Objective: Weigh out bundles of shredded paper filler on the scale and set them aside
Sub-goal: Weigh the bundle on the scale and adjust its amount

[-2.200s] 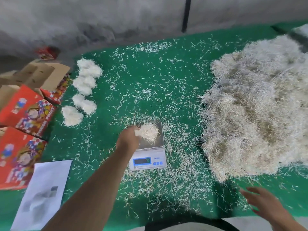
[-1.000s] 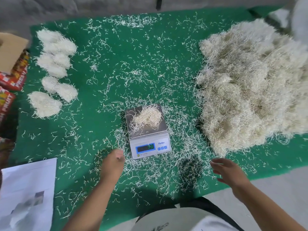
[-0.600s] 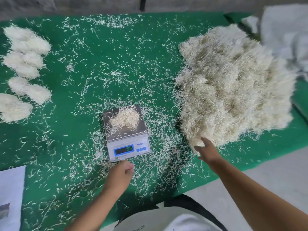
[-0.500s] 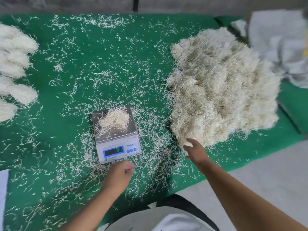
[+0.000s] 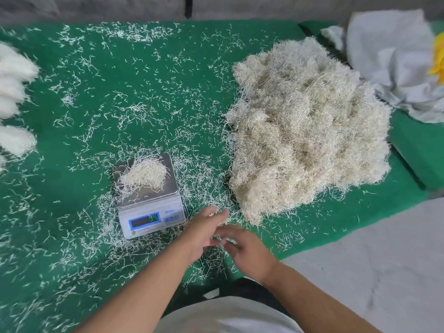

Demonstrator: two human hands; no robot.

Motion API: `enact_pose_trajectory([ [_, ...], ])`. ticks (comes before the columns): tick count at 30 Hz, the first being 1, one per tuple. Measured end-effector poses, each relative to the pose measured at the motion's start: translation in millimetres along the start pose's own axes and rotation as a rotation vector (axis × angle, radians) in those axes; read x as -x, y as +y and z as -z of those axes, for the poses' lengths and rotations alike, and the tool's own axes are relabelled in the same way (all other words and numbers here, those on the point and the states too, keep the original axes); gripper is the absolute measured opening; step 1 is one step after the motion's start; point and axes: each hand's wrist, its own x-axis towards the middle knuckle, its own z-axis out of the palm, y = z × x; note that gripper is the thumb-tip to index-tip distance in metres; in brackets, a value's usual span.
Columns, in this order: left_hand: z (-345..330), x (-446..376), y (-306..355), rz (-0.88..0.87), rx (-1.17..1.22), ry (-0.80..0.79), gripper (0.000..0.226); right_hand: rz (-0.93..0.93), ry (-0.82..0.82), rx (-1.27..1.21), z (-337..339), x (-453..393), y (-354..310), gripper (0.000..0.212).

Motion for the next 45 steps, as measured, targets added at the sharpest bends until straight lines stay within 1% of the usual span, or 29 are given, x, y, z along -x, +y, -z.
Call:
enact_pose_trajectory([
  [2, -10.0, -8.5, 2.2, 0.030, -0.062, 0.014, 0.044, -0.017, -0.041, -0.001, -3.6, 1.5, 3.4, 0.029],
  [3, -14.0, -13.9, 0.8, 0.035, -0.074, 0.023, 0.039, -0.054, -0.024, -0.008, -3.0, 1.5, 6.0, 0.028],
  [7, -21.6, -25.9, -9.2, -0.009, -0.046, 0.092, 0.022, -0.262, 0.189, 0.045, 17.4, -4.2, 25.8, 0.030],
  [9, -22.9, -26.8, -12.5, -0.037, -0.032, 0.136, 0.021, -0.368, 0.245, 0.060, 32.0, -11.7, 37.1, 0.039],
  [12, -22.9, -26.5, -16.5, -0.049, -0.048, 0.177, 0.018, -0.464, 0.188, -0.017, 50.2, -29.3, 48.8, 0.062],
  [13, -23.4, -26.4, -17.3, -0.051, -0.066, 0.176, 0.018, -0.471, 0.163, -0.028, 54.6, -35.1, 49.9, 0.066],
  [15, -25.4, -24.7, -18.1, -0.061, -0.105, 0.172, 0.020, -0.448, 0.138, -0.011, 59.6, -42.2, 46.8, 0.063],
  [17, -28.7, -25.1, -16.8, -0.077, -0.133, 0.199, 0.017, -0.432, 0.155, -0.067, 59.4, -40.1, 41.3, 0.060],
  [19, -33.2, -25.3, -11.2, -0.093, -0.123, 0.228, 0.015, -0.369, 0.164, -0.079, 57.2, -32.9, 36.9, 0.057],
  [21, -38.2, -26.0, -2.6, -0.080, -0.092, 0.222, 0.030, -0.249, 0.152, -0.043, 53.2, -24.7, 35.0, 0.054],
  [24, -47.4, -25.7, 9.2, -0.088, -0.081, 0.147, 0.037, -0.045, 0.073, -0.012, 46.8, -15.7, 36.0, 0.052],
  [26, -51.9, -31.2, 9.2, -0.091, -0.117, 0.145, 0.046, 0.021, 0.004, -0.048, 44.8, -10.7, 37.0, 0.049],
  [27, -53.4, -32.7, 9.3, -0.090, -0.151, 0.173, 0.051, 0.029, -0.002, -0.083, 44.3, -8.7, 39.0, 0.048],
  [29, -54.4, -33.6, 8.9, -0.114, -0.205, 0.259, 0.053, -0.062, 0.061, -0.218, 45.4, -5.8, 41.3, 0.048],
  [30, -53.6, -33.8, 7.2, -0.125, -0.208, 0.292, 0.052, -0.165, 0.121, -0.332, 47.7, -5.6, 40.5, 0.045],
  [31, -52.9, -32.8, 6.1, -0.136, -0.193, 0.312, 0.050, -0.280, 0.177, -0.469, 50.9, -6.8, 41.4, 0.038],
  [32, -52.5, -30.4, 4.6, -0.148, -0.169, 0.317, 0.047, -0.426, 0.192, -0.610, 54.6, -7.7, 41.5, 0.023],
  [33, -52.8, -27.5, 2.6, -0.162, -0.142, 0.306, 0.043, -0.576, 0.122, -0.768, 58.1, -10.6, 43.5, 0.012],
  [35, -57.1, -20.7, -1.7, -0.166, -0.099, 0.269, 0.031, -0.778, -0.129, -1.043, 65.3, -18.4, 46.2, 0.056],
  [36, -60.4, -17.0, -4.7, -0.162, -0.097, 0.247, 0.027, -0.803, -0.205, -1.152, 66.8, -22.1, 44.3, 0.069],
  [37, -63.6, -12.9, -8.4, -0.156, -0.096, 0.224, 0.028, -0.792, -0.230, -1.224, 67.5, -26.8, 40.8, 0.070],
  [39, -67.1, -5.6, -13.3, -0.116, -0.078, 0.201, 0.040, -0.793, -0.138, -1.278, 67.8, -39.9, 36.1, 0.072],
  [40, -66.0, -1.9, -13.9, -0.087, -0.062, 0.198, 0.037, -0.817, -0.084, -1.306, 67.1, -47.3, 36.3, 0.075],
  [41, -63.0, 1.7, -14.7, -0.071, -0.061, 0.214, 0.031, -0.826, -0.039, -1.338, 66.9, -55.4, 35.4, 0.073],
  [43, -53.1, 10.6, -13.1, -0.078, -0.089, 0.284, 0.022, -0.823, 0.023, -1.345, 72.5, -69.4, 33.8, 0.050],
  [44, -46.8, 17.1, -11.8, -0.088, -0.089, 0.314, 0.019, -0.834, 0.086, -1.369, 77.2, -75.7, 36.6, 0.038],
  [45, -38.1, 25.4, -11.9, -0.102, -0.082, 0.345, 0.015, -0.843, 0.165, -1.390, 82.8, -82.9, 38.9, 0.032],
])
